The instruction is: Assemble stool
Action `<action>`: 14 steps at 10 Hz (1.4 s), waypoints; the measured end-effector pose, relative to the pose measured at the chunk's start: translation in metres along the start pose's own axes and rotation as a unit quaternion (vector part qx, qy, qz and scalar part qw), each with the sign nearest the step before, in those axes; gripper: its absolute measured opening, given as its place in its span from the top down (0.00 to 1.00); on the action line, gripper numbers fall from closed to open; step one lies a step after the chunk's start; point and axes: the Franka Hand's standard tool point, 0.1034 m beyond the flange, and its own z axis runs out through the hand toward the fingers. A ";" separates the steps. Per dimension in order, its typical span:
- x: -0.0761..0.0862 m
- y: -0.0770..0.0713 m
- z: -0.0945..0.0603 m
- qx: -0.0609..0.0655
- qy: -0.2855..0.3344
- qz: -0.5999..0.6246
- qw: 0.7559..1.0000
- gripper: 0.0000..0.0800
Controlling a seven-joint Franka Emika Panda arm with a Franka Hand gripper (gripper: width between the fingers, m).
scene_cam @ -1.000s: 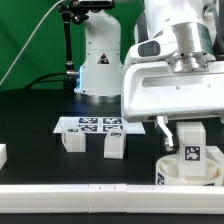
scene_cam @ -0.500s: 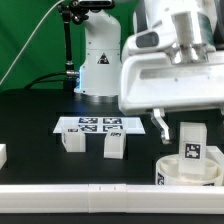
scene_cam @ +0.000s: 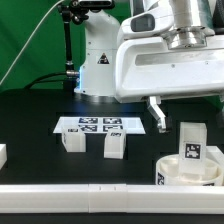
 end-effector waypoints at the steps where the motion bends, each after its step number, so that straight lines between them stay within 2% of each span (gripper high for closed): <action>1: -0.001 -0.001 0.001 0.001 -0.007 0.000 1.000 0.19; 3: -0.001 -0.001 0.001 0.001 -0.008 0.000 1.000 0.19; 4: -0.009 -0.004 0.001 0.006 -0.059 0.023 0.998 0.19; 5: -0.005 -0.007 -0.004 0.008 -0.104 0.048 0.993 0.19; 6: 0.000 -0.005 -0.006 0.008 -0.119 0.043 0.992 0.19; 7: -0.004 -0.002 -0.008 0.014 -0.168 0.038 0.985 0.19; 10: -0.007 -0.003 -0.010 0.023 -0.247 0.041 0.968 0.19; 11: -0.008 -0.002 -0.007 0.013 -0.239 0.072 0.968 0.19; 13: -0.021 -0.005 -0.003 -0.003 -0.234 0.128 0.964 0.19; 14: -0.022 -0.005 -0.003 -0.003 -0.234 0.127 0.964 0.19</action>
Offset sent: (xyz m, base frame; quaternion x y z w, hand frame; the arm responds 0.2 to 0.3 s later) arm -0.0016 -0.0200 0.0077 -0.0626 -0.1901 0.0535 0.9783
